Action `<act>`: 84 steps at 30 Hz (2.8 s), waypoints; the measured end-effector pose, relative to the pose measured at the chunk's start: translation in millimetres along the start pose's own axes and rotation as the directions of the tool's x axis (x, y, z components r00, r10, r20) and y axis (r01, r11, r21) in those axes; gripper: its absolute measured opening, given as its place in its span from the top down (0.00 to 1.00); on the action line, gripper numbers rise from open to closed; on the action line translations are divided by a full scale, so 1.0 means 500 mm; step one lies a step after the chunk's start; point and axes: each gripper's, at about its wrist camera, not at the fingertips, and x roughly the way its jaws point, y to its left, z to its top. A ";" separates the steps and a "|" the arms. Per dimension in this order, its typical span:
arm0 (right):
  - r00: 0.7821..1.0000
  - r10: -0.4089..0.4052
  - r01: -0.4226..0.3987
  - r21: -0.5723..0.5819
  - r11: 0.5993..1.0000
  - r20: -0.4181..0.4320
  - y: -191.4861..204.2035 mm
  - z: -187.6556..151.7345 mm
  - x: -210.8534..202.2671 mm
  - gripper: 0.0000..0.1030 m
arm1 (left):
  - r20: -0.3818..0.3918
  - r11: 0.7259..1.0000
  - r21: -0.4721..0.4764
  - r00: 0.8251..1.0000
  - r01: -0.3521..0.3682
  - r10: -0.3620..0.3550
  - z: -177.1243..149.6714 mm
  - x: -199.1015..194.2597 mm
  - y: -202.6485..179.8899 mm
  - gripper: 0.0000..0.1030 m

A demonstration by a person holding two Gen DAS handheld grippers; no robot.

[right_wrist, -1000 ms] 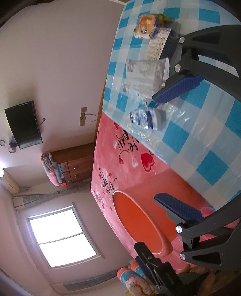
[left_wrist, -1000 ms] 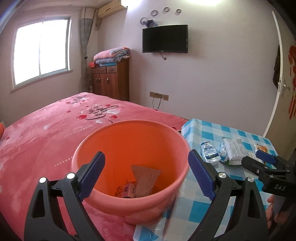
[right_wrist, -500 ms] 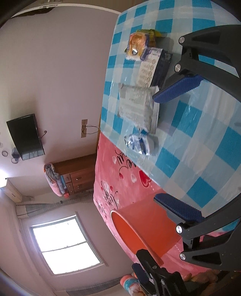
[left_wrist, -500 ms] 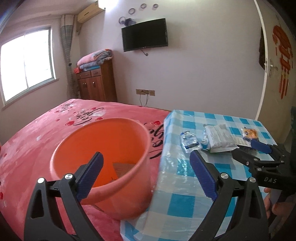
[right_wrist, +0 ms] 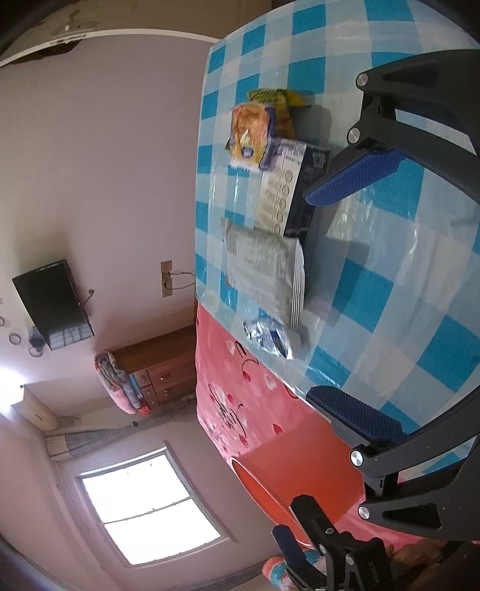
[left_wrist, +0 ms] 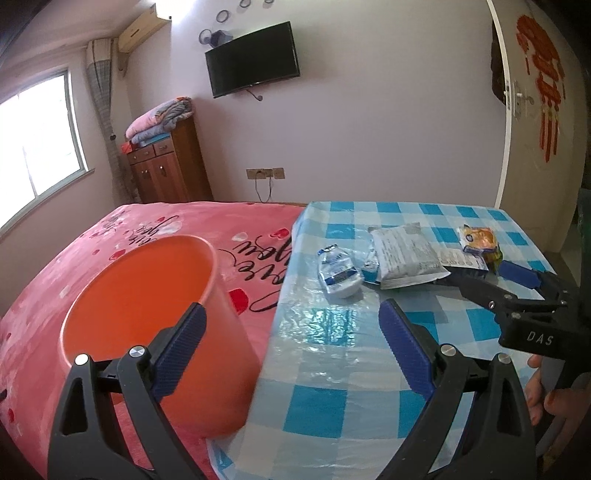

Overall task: Collect trash
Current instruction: 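Grasp the white Magicday pouch with the left tool while the right tool approaches the grey packet, then grasp the grey printed packet with the right tool while the left tool holds the pouch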

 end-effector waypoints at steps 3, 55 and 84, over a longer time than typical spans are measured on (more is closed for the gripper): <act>1.000 -0.003 0.003 0.027 1.000 -0.003 -0.027 -0.003 0.001 0.06 | -0.012 1.000 0.010 1.000 0.004 -0.004 0.003 0.014 -0.019 0.08; 0.997 -0.074 0.079 0.384 0.920 -0.029 -0.394 -0.020 -0.004 0.06 | -0.335 0.978 -0.119 0.921 0.169 -0.200 0.081 0.475 -0.178 0.49; 0.998 -0.023 0.037 0.259 0.965 -0.056 -0.336 -0.013 0.012 0.06 | -0.323 0.930 -0.175 0.874 0.322 -0.363 -0.022 0.318 -0.251 0.49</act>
